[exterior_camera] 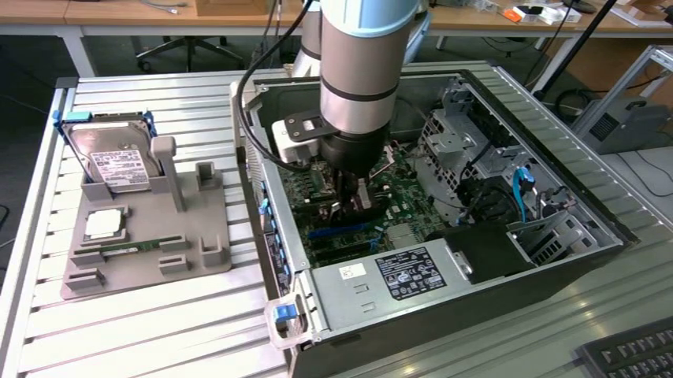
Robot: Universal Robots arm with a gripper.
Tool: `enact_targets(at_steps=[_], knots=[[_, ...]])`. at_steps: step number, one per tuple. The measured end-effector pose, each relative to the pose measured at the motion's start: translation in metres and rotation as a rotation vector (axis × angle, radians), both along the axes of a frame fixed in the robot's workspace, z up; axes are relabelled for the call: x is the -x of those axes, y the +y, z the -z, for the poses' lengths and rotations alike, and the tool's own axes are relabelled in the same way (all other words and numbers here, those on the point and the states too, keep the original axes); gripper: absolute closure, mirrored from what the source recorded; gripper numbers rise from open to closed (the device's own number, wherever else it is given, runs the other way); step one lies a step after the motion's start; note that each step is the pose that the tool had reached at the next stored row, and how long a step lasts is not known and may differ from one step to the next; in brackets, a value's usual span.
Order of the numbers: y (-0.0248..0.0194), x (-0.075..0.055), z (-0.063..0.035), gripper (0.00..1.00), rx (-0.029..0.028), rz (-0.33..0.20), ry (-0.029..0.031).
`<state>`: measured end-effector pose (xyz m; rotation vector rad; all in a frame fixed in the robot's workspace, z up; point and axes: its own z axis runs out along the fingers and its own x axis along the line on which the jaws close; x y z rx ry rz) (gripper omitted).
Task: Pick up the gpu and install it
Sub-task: 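Insert the gpu into the slot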
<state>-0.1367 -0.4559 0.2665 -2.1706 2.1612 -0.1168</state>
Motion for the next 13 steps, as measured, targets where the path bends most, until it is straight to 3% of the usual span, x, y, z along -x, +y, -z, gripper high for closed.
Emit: enact_targets(at_steps=[13], knots=[[-0.0001,0.0004,0.0092,0.73,0.0007,0.0,0.0005]])
